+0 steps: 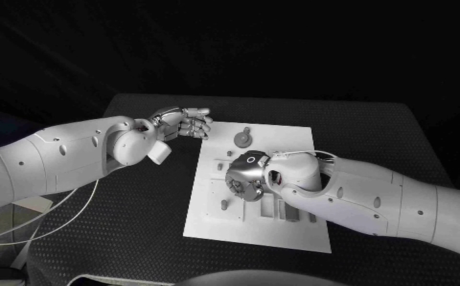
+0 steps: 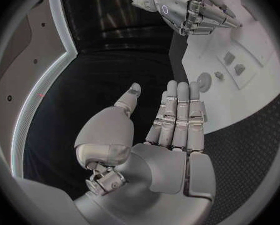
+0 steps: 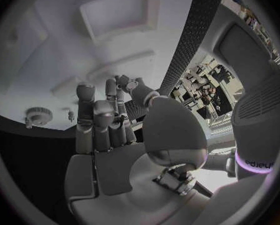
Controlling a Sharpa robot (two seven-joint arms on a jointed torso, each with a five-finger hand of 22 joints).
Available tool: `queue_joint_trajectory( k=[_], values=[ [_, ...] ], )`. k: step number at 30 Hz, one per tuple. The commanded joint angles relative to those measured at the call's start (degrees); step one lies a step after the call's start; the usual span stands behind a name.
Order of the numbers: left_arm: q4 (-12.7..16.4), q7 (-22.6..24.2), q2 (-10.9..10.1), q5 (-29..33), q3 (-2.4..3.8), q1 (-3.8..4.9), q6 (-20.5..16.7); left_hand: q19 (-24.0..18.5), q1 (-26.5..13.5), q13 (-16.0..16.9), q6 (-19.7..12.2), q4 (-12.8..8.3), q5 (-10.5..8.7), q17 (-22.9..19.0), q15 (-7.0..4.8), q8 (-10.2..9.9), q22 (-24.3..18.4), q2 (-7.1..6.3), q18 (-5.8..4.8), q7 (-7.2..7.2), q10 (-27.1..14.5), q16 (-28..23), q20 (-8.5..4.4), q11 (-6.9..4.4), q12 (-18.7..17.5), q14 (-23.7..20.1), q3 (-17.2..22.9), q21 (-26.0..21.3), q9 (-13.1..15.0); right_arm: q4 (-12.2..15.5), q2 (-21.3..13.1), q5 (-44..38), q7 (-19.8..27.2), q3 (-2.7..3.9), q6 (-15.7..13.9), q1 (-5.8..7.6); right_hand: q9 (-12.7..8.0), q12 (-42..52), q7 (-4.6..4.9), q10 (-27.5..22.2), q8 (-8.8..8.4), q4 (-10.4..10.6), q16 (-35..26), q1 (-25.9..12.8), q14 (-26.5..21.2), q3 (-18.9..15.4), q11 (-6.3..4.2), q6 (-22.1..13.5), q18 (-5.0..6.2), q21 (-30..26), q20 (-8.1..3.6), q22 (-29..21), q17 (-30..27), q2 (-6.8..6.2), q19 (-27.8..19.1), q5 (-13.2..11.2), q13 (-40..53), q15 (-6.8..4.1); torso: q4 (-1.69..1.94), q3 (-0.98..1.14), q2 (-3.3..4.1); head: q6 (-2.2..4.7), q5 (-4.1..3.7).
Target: Assemble the parts on the task board
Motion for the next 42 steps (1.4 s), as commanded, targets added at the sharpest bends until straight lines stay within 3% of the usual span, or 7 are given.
queue_joint_trajectory(
  k=[1,15,23,27,33,34,42],
  values=[
    [0.18,0.28,0.07,0.40,0.06,0.06,1.13,-0.02,-0.73,0.07,0.09,-0.06,-0.04,-0.06,0.18,0.40,0.10,0.00,0.00,0.01,-0.02,-0.08,-0.09,0.20,-0.26,0.19,0.21,-0.25,0.07,-0.34,0.28,-1.40,-0.14,-0.28,1.71,-0.11,0.09,0.34,-0.16,0.67,0.38,-0.06,-0.03,0.32,0.02,0.38,-0.29,0.43,4.90,0.33,-0.44,1.28,0.09,-0.03,0.06,0.15,-0.09,-0.51,0.04,-0.02,0.01,-0.07,0.00],
    [0.47,0.31,0.01,0.32,0.06,0.07,1.76,-0.89,-1.29,-0.05,-0.15,-0.78,-0.03,-0.29,0.58,0.36,0.13,-0.23,-0.18,-0.13,-1.41,-0.58,0.24,0.73,-0.64,-0.71,0.75,-0.66,0.09,-0.83,1.02,-2.28,-0.48,-0.77,2.11,-0.20,0.13,0.31,-0.15,0.63,0.34,-0.06,-0.05,0.30,0.01,0.42,-0.29,0.41,4.90,0.33,-0.43,1.27,0.09,-0.03,0.02,0.15,-0.03,-0.50,0.02,-0.04,-0.01,-0.17,-0.09],
    [0.58,0.25,-0.06,0.30,0.06,0.07,1.80,-0.93,-1.32,-0.06,-0.14,-0.85,-0.03,-0.30,0.60,0.38,0.14,-0.22,-0.17,-0.14,-1.49,-0.60,0.26,0.76,-0.62,-0.75,0.82,-0.67,0.10,-1.41,1.16,-1.59,-0.46,-0.95,0.11,-0.19,0.15,0.01,0.05,0.14,0.01,-0.01,-0.11,-0.14,0.04,0.30,-0.11,0.02,4.90,0.33,-0.32,1.25,0.06,-0.50,-0.09,0.12,0.04,-0.32,0.00,-0.03,0.01,-0.19,-0.08],
    [0.57,0.18,-0.12,0.26,0.06,0.07,1.74,-0.95,-1.34,-0.07,-0.14,-0.89,-0.03,-0.30,0.61,0.38,0.14,-0.21,-0.17,-0.14,-1.53,-0.60,0.27,0.77,-0.62,-0.76,0.86,-0.66,0.10,-1.41,0.91,-0.49,-0.52,-0.96,-1.68,-0.18,-0.69,-1.71,1.52,-2.81,-2.37,0.09,-0.13,-0.95,0.21,-0.52,1.17,-3.60,4.90,0.34,-0.23,1.22,0.03,-2.60,-0.23,0.08,-0.38,0.93,-0.01,0.03,-0.01,-0.20,-0.08],
    [0.49,0.08,-0.14,0.26,0.06,0.07,1.84,-0.96,-1.35,-0.07,-0.15,-0.92,-0.03,-0.30,0.62,0.38,0.15,-0.21,-0.16,-0.15,-1.56,-0.60,0.28,0.78,-0.61,-0.76,0.88,-0.66,0.10,-0.94,0.61,0.27,-0.98,-0.96,-3.16,-0.18,-1.78,-3.22,3.03,-5.28,-4.54,0.34,-0.34,-2.21,0.12,-1.13,2.27,-6.90,4.90,0.13,-0.05,1.06,-0.12,-5.17,-0.24,0.13,-0.93,1.99,-0.02,0.02,-0.02,-0.14,-0.09],
    [0.45,0.09,-0.16,0.26,0.06,0.07,1.85,-0.97,-1.32,-0.07,-0.14,-0.97,-0.03,-0.31,0.62,0.39,0.16,-0.16,-0.15,-0.15,-1.59,-0.61,0.28,0.79,-0.61,-0.77,0.96,-0.66,0.11,-0.88,0.53,0.27,-0.97,-0.96,-3.27,-0.18,-2.14,-3.60,3.49,-5.91,-5.18,0.29,-0.39,-2.06,0.09,-1.04,2.54,-7.95,4.90,0.04,-0.07,1.02,-0.16,-6.07,-0.21,0.14,-1.09,2.25,-0.01,0.03,-0.01,-0.13,-0.08],
    [0.27,0.09,-0.13,0.26,0.06,0.07,1.94,-1.02,-1.33,-0.08,-0.14,-1.06,-0.03,-0.32,0.65,0.41,0.17,-0.11,-0.15,-0.17,-1.69,-0.63,0.32,0.83,-0.60,-0.82,1.08,-0.66,0.12,-0.04,-0.39,0.29,-1.39,-0.96,-4.75,-0.17,-2.69,-4.33,3.71,-7.26,-5.83,0.71,-0.45,-2.62,-0.05,-0.81,3.12,-9.07,4.90,-0.29,0.09,0.91,-0.22,-7.94,-0.03,0.12,-1.37,2.80,-0.04,0.07,-0.01,-0.08,-0.16]
  ],
)
